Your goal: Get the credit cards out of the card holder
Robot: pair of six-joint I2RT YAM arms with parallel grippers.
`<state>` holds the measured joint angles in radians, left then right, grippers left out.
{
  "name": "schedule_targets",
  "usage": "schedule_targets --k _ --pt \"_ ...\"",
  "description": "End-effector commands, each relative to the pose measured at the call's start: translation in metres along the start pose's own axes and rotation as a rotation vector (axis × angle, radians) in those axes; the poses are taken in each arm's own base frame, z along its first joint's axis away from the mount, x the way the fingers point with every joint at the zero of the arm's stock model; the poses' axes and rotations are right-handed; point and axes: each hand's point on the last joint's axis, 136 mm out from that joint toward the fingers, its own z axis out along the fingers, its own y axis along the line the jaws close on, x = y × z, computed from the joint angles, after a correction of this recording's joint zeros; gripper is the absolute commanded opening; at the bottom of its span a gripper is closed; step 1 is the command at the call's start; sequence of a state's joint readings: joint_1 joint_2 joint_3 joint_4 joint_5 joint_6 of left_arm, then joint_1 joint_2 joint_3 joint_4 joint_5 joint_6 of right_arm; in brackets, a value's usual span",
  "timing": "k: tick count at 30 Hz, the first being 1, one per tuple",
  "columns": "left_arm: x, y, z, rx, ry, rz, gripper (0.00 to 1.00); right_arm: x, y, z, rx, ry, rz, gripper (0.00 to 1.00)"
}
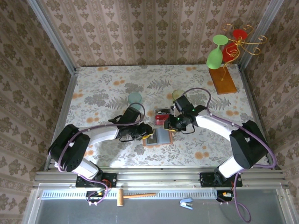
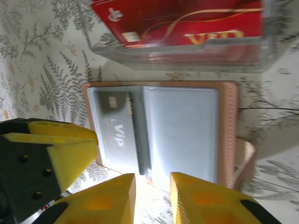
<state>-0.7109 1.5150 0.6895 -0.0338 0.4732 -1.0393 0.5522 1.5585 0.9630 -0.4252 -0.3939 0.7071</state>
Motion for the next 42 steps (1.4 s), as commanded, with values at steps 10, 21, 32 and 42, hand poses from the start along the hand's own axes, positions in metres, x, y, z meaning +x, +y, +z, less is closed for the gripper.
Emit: schedule_targets --k 10,21,32,42 --pt "0.000 0.010 -0.008 -0.026 -0.025 0.010 0.31 0.019 -0.019 0.039 0.067 0.090 0.043 0.26" --pt "-0.002 0.006 -0.011 -0.019 -0.026 0.015 0.31 0.035 -0.024 0.049 0.090 0.107 0.064 0.27" --pt "-0.001 0.008 -0.010 -0.016 -0.013 0.017 0.31 0.049 -0.020 0.053 0.104 0.106 0.079 0.26" --pt "-0.001 0.007 -0.008 -0.008 -0.006 0.017 0.31 0.045 -0.007 0.047 0.095 0.082 0.057 0.26"
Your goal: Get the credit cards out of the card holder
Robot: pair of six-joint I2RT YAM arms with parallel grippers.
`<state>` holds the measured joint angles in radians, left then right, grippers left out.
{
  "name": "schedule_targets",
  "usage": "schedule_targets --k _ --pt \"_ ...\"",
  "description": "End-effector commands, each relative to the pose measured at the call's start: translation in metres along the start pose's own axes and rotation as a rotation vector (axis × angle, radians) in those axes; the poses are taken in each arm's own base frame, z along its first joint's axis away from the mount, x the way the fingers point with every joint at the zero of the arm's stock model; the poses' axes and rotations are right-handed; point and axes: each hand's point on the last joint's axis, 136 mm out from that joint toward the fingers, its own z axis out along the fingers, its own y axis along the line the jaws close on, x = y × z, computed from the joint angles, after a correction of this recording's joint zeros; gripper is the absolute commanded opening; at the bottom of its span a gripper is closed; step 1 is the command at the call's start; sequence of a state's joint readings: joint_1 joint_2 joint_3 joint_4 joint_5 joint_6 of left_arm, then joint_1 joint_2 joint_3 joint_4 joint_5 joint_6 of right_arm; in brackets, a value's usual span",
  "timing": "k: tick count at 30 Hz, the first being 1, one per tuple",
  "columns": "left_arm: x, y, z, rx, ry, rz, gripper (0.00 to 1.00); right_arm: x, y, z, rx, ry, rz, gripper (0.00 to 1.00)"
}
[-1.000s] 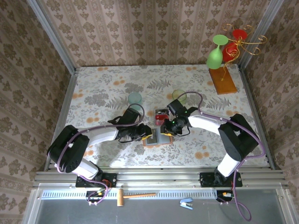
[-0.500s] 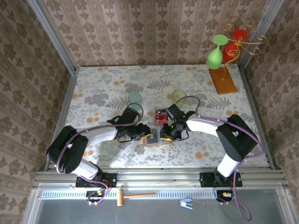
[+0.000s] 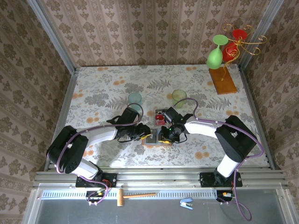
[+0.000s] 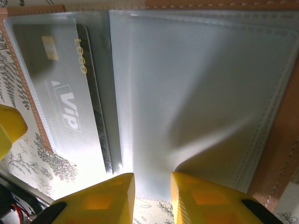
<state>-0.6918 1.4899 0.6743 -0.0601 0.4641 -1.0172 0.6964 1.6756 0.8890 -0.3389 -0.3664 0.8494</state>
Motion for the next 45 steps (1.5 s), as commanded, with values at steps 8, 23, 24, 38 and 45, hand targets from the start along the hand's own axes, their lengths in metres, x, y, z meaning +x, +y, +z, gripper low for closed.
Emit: schedule_targets --k 8,23,24,38,45 --pt "0.000 0.006 0.002 -0.009 0.008 0.012 0.26 -0.020 0.033 -0.014 -0.069 -0.068 -0.034 0.26" --pt "0.014 0.027 0.009 -0.044 0.048 -0.017 0.26 -0.027 0.044 0.001 -0.105 -0.033 -0.036 0.26" --pt "0.015 0.027 0.008 -0.044 0.047 -0.019 0.26 -0.027 0.044 0.003 -0.106 -0.029 -0.036 0.26" --pt "0.003 0.006 0.003 -0.004 0.011 -0.004 0.26 -0.028 0.046 0.010 -0.122 -0.015 -0.041 0.25" --pt "-0.006 0.000 0.007 -0.007 0.017 0.013 0.23 -0.030 0.045 0.013 -0.120 -0.012 -0.037 0.24"
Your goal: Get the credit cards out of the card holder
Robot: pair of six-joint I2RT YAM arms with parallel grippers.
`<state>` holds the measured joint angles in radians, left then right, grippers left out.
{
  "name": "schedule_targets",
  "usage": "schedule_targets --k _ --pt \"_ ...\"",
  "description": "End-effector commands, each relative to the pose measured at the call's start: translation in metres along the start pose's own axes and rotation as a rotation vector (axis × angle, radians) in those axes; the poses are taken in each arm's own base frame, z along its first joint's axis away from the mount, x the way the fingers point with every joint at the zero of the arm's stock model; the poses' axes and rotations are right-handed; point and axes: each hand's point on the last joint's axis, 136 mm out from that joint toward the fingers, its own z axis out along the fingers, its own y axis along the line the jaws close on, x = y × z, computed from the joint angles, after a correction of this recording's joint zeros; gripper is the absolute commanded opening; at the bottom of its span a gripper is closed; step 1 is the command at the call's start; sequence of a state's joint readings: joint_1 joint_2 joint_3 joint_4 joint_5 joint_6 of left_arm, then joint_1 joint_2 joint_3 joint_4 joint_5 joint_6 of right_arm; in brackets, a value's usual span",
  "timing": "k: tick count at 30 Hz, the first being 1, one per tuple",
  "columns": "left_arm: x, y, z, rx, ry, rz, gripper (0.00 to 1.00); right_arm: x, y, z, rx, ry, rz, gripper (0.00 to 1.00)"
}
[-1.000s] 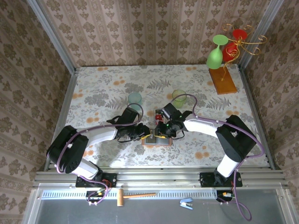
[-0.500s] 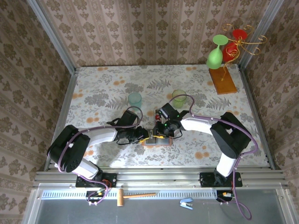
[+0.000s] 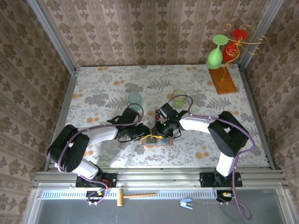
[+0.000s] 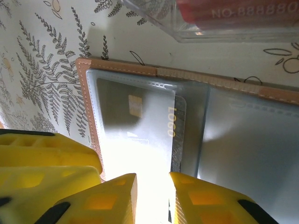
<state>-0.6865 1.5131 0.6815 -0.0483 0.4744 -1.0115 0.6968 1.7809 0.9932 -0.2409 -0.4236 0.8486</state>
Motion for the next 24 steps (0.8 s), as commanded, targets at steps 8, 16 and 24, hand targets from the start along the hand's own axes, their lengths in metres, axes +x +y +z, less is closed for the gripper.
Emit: schedule_targets --k 8,16,24 --pt "-0.002 0.013 0.012 -0.033 0.034 -0.001 0.22 -0.003 0.002 0.006 -0.002 0.014 0.005 0.24" --pt "0.001 0.018 0.010 -0.038 0.034 -0.008 0.22 0.000 -0.013 0.000 0.081 0.011 -0.009 0.24" --pt "0.004 0.019 0.007 -0.034 0.031 -0.016 0.23 -0.001 -0.011 -0.006 0.089 0.010 -0.025 0.24"
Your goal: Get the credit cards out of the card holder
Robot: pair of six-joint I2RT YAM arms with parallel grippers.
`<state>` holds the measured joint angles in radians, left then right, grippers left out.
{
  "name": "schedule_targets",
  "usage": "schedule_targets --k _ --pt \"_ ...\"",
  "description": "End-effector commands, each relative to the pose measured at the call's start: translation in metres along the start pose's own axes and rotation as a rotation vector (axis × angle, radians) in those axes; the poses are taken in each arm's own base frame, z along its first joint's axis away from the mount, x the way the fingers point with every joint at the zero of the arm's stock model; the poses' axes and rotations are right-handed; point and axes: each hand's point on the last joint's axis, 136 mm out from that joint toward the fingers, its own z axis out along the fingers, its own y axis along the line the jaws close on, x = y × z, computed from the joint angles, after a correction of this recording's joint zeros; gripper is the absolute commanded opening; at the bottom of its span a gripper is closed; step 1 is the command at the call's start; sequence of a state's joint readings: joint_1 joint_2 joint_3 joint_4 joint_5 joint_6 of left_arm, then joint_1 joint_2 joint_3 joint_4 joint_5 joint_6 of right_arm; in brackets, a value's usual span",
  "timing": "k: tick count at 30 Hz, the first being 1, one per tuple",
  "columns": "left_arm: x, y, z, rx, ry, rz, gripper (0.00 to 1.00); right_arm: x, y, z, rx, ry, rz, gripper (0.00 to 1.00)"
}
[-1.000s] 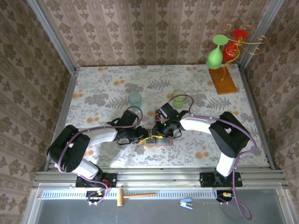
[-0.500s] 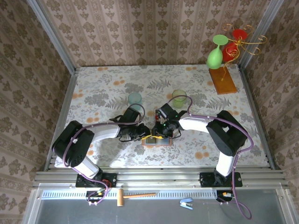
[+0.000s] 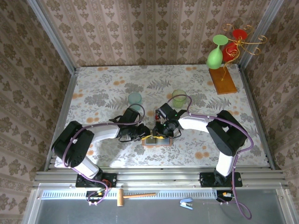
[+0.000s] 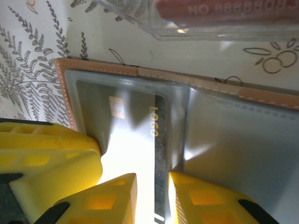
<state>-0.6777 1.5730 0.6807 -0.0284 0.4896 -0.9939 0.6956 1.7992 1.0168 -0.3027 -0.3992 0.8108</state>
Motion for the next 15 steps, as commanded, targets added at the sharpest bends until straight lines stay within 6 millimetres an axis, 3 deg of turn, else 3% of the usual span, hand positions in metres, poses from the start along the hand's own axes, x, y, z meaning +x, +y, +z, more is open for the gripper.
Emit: schedule_targets --k 1,15 --pt "0.004 0.008 -0.004 -0.013 0.001 -0.009 0.23 -0.002 -0.002 -0.007 0.035 -0.006 -0.011 0.24" --pt "0.007 0.008 -0.008 -0.010 -0.015 -0.015 0.23 -0.002 0.011 -0.013 -0.018 -0.009 -0.034 0.25"
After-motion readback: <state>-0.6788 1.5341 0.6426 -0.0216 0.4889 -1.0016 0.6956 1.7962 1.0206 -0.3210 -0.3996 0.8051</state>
